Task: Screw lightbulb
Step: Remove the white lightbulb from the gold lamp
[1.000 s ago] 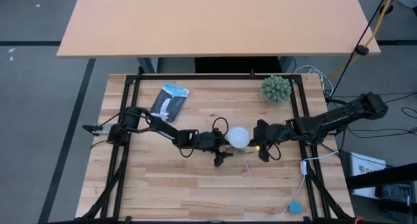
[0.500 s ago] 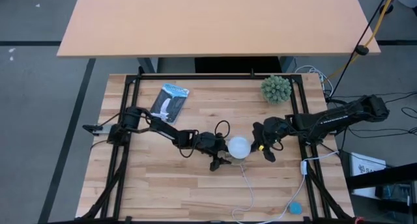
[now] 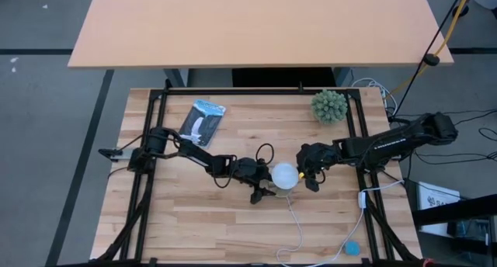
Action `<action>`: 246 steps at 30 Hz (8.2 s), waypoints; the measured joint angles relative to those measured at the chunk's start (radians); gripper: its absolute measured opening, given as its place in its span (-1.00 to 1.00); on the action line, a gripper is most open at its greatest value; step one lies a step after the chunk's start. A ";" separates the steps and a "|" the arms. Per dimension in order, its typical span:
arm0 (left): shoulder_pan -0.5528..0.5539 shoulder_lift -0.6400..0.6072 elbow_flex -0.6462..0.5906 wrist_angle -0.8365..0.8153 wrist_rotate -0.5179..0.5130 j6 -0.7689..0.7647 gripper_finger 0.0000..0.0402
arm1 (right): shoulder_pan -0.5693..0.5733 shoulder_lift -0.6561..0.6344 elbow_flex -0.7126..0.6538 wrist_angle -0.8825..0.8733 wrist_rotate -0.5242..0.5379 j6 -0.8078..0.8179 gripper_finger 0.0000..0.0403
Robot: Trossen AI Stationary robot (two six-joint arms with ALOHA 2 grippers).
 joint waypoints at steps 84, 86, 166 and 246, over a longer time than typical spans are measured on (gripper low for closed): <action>-0.001 -0.021 -0.002 -0.018 -0.395 -0.120 0.44 | 0.086 0.094 0.001 0.191 0.279 -0.025 0.09; -0.007 -0.030 -0.002 -0.022 -0.388 -0.090 0.44 | 0.086 0.072 0.001 0.160 0.280 -0.012 0.09; 0.086 -0.953 -0.914 0.218 -0.081 0.148 0.44 | 0.197 -0.149 -0.370 0.660 0.426 0.209 0.09; -0.043 -0.838 -0.866 0.362 -0.375 0.151 -1.00 | 0.191 -0.073 -0.383 0.692 0.526 0.171 -0.98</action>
